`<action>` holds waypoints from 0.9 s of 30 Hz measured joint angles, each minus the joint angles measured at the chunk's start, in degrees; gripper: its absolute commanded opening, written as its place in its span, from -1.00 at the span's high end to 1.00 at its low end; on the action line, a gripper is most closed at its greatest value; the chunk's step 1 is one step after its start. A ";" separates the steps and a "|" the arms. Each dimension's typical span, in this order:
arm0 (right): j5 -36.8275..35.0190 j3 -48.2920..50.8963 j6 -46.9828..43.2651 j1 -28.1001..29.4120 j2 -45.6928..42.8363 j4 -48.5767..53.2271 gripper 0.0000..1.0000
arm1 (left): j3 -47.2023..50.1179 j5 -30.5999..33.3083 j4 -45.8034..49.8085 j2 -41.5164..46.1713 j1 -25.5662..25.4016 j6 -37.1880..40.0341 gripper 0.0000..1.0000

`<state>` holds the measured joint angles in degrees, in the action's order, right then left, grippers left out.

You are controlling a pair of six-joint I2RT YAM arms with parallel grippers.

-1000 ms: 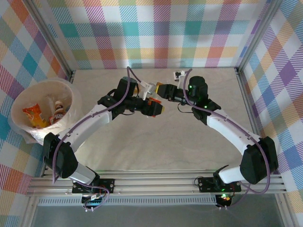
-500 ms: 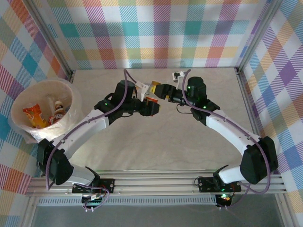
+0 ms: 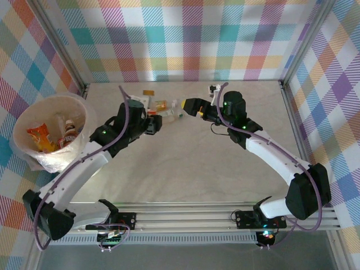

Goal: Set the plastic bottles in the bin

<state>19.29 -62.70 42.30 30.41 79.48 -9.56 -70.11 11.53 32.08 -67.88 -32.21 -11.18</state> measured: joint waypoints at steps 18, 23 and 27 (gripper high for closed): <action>2.12 -0.55 -1.07 0.00 2.19 -0.57 -0.99 | -9.88 7.06 1.03 5.20 27.93 -7.72 -0.05; 3.56 -0.55 -1.29 0.00 2.19 -2.05 -0.99 | -8.63 10.88 -5.95 5.25 32.46 -15.65 -0.10; 4.76 -0.61 -1.49 0.00 2.19 -2.03 -0.99 | -4.68 12.63 -9.16 5.31 39.41 -25.03 -0.14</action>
<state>24.05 -63.31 40.82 30.41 81.67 -11.60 -74.78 24.16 22.92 -62.57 7.20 -36.21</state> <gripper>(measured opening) 0.996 0.578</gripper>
